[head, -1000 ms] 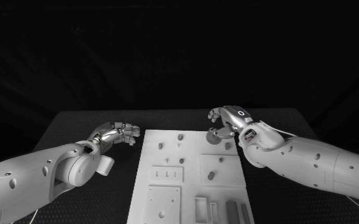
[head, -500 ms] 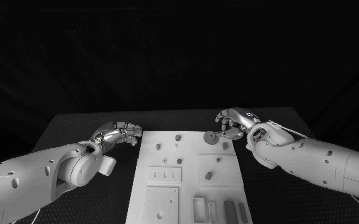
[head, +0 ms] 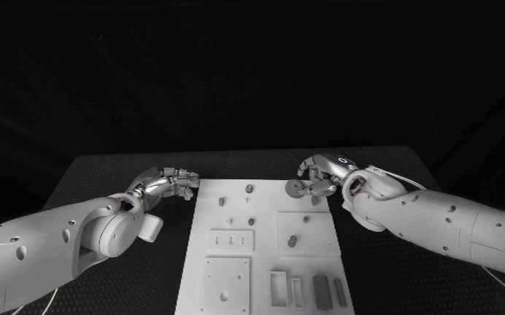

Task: Assemble the parts on the task board

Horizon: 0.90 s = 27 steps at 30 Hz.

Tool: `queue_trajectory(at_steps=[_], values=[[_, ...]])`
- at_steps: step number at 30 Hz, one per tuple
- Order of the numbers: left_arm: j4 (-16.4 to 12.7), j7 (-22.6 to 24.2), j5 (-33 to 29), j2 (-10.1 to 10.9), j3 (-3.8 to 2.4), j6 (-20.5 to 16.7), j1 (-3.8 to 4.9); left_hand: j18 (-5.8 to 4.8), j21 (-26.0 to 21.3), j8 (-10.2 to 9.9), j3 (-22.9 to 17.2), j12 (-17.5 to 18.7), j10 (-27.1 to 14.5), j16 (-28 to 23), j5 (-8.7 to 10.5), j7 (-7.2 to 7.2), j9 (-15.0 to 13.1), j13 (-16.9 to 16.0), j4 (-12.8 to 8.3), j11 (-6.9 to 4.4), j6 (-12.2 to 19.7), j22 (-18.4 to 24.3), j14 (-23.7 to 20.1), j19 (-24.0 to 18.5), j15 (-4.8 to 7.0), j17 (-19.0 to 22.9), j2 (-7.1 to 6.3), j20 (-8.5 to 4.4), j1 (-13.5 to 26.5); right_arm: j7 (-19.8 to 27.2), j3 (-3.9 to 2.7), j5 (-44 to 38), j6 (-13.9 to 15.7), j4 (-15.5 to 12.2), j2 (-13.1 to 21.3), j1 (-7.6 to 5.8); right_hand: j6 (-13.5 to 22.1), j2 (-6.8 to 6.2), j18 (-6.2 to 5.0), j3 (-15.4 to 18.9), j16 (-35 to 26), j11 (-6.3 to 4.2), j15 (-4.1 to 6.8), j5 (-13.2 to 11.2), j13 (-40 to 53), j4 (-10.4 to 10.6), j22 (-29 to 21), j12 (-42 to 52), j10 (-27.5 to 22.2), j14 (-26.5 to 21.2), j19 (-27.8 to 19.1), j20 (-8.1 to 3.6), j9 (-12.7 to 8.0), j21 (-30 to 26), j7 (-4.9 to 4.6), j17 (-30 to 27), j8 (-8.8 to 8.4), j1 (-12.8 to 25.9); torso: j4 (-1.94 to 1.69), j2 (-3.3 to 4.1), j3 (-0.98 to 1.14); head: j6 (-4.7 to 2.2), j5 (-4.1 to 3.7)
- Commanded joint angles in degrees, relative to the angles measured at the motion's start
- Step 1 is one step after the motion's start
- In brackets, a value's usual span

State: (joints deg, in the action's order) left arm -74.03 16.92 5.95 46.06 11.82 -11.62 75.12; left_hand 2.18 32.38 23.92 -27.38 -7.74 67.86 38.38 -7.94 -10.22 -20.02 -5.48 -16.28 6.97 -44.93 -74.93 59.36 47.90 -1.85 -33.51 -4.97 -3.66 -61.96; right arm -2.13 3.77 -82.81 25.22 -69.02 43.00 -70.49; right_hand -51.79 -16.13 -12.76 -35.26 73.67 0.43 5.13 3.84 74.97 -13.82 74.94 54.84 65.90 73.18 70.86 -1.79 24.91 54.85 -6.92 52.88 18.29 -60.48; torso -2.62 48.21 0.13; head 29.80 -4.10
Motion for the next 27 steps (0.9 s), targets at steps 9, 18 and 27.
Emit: queue_trajectory(at_steps=[9,18,27], values=[[-0.4,0.5,0.0,-0.2,-0.04,1.0,0.01,0.96,0.3,-0.4,-0.2,0.3,-0.5,0.2,0.23,-0.15,-0.1,0.1,0.0,0.08,-0.1,-0.7,-0.5,-0.3,-0.08,0.1,0.01,-0.10,0.3,0.2,-0.01,-0.2,-2.5,1.7,-1.5,0.60,-1.1,0.45,-2.24,-0.7,0.4,0.55,0.07,0.0,1.1,0.2,1.2,2.0,-1.6,-0.3,-0.1,-0.35,-0.1,0.8,-0.49,1.0,-0.29,0.1,-0.11,-0.04,-0.11,0.69,0.31],[-0.6,0.5,0.0,-0.2,-0.05,0.9,0.02,0.97,0.3,-0.5,-0.2,0.3,-0.5,0.2,0.20,-0.15,-0.1,0.1,-0.1,0.13,0.0,-0.7,-0.5,-0.3,-0.08,0.1,-0.01,-0.10,0.3,0.1,0.00,-0.2,-2.7,2.6,-2.0,0.65,-1.6,0.91,-2.24,-2.1,0.2,0.44,0.16,-0.5,0.8,1.1,1.1,3.0,-1.9,-0.2,-0.2,-0.27,-0.1,1.2,-0.38,1.6,-0.21,0.0,-0.03,-0.09,-0.10,0.96,0.40],[-0.7,0.3,0.0,-0.1,-0.05,0.9,0.02,0.96,0.3,-0.5,-0.2,0.4,-0.6,0.2,0.19,-0.15,-0.1,0.1,0.0,0.17,0.1,-0.6,-0.5,-0.3,-0.09,0.1,0.01,-0.08,0.4,0.1,0.00,-0.2,-3.3,3.3,-2.5,0.82,-1.9,1.21,-2.24,-3.8,0.0,0.37,0.23,-0.9,0.3,2.2,1.1,3.5,-2.1,-0.1,-0.3,-0.24,-0.1,1.5,-0.30,2.1,-0.18,-0.3,0.03,-0.16,-0.08,1.16,0.67]])
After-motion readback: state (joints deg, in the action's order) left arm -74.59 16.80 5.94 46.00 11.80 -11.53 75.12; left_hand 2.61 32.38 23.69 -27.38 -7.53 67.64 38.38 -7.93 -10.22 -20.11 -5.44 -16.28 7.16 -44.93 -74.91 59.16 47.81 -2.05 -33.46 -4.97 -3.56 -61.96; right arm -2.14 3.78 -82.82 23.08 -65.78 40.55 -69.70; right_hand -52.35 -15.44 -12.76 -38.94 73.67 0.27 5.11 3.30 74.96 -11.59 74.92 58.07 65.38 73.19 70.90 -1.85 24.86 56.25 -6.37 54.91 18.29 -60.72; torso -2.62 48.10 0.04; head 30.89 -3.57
